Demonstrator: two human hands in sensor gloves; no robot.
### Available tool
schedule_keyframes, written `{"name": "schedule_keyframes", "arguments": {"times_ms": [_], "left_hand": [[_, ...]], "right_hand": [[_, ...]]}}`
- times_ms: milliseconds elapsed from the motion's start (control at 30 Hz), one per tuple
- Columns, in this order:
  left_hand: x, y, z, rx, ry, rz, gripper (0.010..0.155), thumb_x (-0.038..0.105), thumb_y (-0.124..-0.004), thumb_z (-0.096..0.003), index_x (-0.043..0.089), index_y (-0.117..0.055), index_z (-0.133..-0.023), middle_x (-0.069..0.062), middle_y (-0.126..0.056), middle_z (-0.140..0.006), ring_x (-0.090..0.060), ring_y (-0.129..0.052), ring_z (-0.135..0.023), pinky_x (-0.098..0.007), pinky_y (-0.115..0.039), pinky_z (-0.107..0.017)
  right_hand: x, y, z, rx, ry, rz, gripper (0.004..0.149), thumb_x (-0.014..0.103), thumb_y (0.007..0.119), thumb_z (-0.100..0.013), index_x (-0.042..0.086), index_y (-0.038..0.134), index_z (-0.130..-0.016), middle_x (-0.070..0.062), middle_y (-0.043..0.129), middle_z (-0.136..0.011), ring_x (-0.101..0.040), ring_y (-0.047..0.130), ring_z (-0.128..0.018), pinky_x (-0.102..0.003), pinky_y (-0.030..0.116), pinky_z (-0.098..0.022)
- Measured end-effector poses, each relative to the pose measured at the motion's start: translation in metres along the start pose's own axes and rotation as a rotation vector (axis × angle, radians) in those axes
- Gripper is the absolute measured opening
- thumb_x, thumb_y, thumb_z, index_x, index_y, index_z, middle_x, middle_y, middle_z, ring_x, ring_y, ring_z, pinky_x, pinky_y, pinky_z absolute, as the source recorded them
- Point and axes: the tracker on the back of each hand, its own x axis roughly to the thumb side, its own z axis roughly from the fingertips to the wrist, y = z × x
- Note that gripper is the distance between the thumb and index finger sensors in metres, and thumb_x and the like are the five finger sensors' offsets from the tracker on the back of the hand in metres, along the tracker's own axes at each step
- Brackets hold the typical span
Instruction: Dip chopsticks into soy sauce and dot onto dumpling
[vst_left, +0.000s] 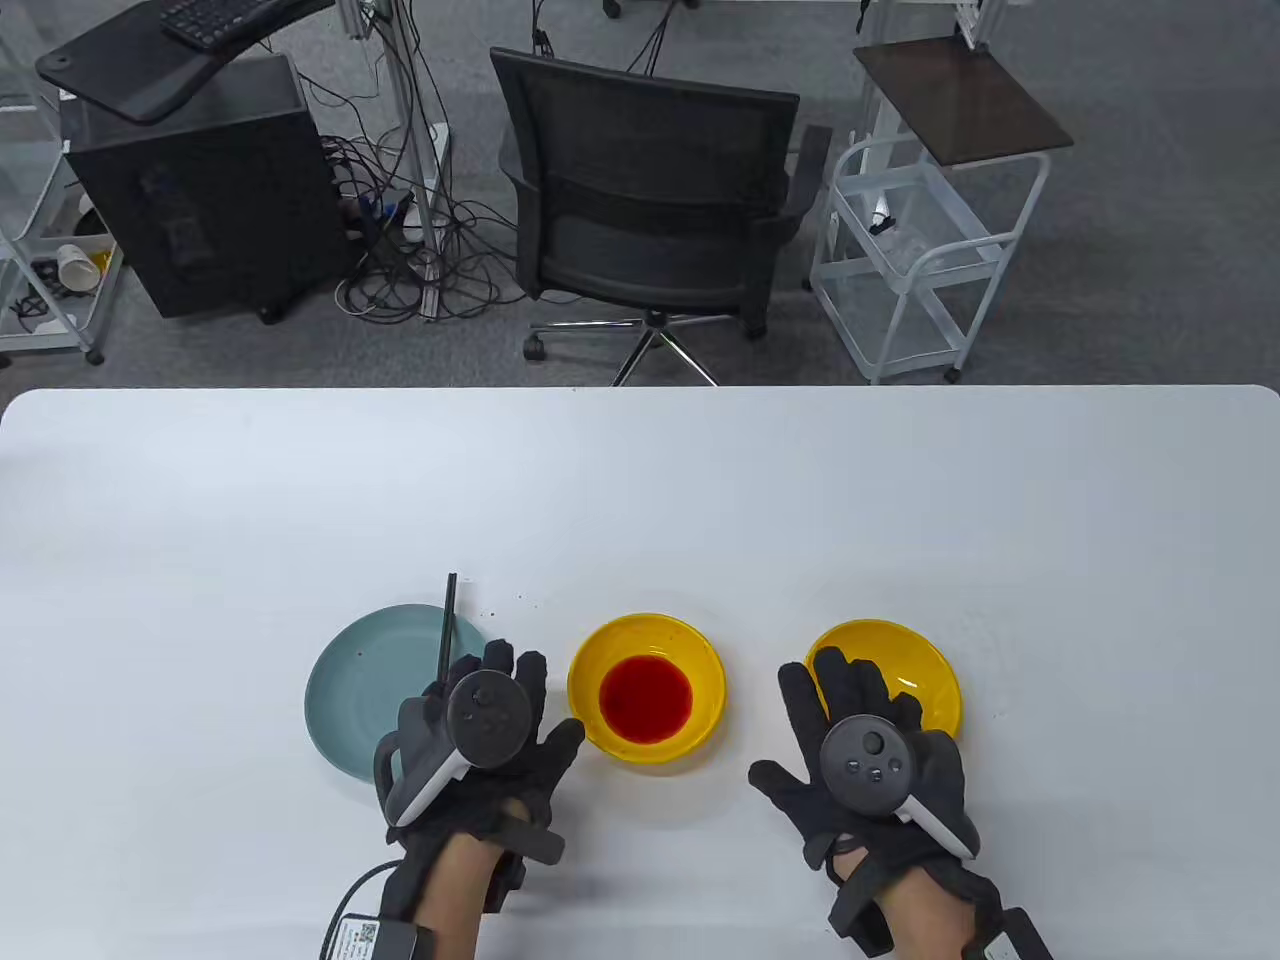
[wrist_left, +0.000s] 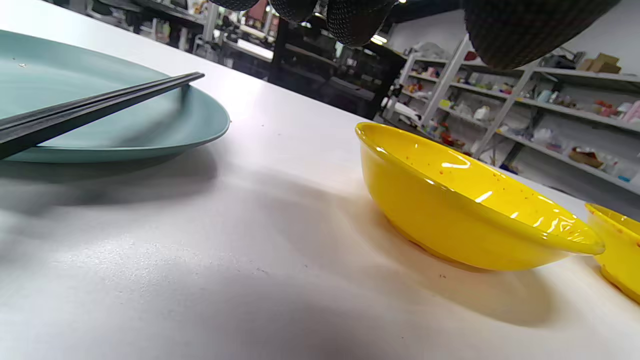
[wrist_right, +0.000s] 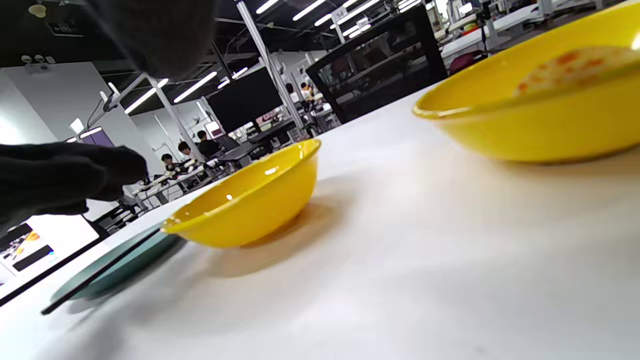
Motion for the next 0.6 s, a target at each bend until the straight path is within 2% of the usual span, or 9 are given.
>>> {"name": "schedule_keyframes", "arguments": {"times_ms": [133, 367, 500, 600], "left_hand": [[-0.003, 0.002, 0.0, 0.001, 0.01, 0.005, 0.082, 0.065, -0.07, -0.0477, 0.021, -0.046, -0.113, -0.009, -0.032, -0.12, -0.049, -0.038, -0.109, -0.071, -0.033, -0.073], [-0.033, 0.026, 0.005, 0.109, 0.075, 0.102, 0.082, 0.064, -0.07, -0.0478, 0.02, -0.048, -0.113, -0.01, -0.034, -0.12, -0.049, -0.04, -0.109, -0.071, -0.034, -0.073], [-0.061, 0.04, 0.008, 0.217, 0.166, 0.163, 0.08, 0.062, -0.071, -0.0479, 0.018, -0.052, -0.112, -0.011, -0.041, -0.118, -0.049, -0.047, -0.107, -0.071, -0.037, -0.072], [-0.076, 0.043, 0.01, 0.267, 0.3, 0.154, 0.075, 0.058, -0.076, -0.0474, 0.015, -0.063, -0.107, -0.013, -0.059, -0.112, -0.048, -0.064, -0.099, -0.07, -0.045, -0.071]], "right_hand": [[0.002, 0.0, 0.001, -0.001, -0.012, 0.002, 0.086, 0.061, 0.068, -0.042, 0.023, 0.024, -0.106, -0.014, 0.007, -0.114, -0.054, 0.012, -0.103, -0.08, 0.014, -0.066], [0.001, -0.002, 0.002, -0.012, -0.022, -0.02, 0.086, 0.06, 0.068, -0.042, 0.022, 0.024, -0.106, -0.014, 0.008, -0.114, -0.054, 0.014, -0.103, -0.08, 0.014, -0.066], [0.002, -0.003, 0.002, -0.018, -0.032, -0.031, 0.086, 0.06, 0.068, -0.043, 0.022, 0.025, -0.107, -0.015, 0.009, -0.114, -0.054, 0.016, -0.103, -0.081, 0.015, -0.065], [0.001, -0.003, 0.002, -0.017, -0.035, -0.036, 0.085, 0.06, 0.067, -0.043, 0.022, 0.026, -0.107, -0.015, 0.01, -0.114, -0.054, 0.017, -0.103, -0.08, 0.015, -0.065]]}}
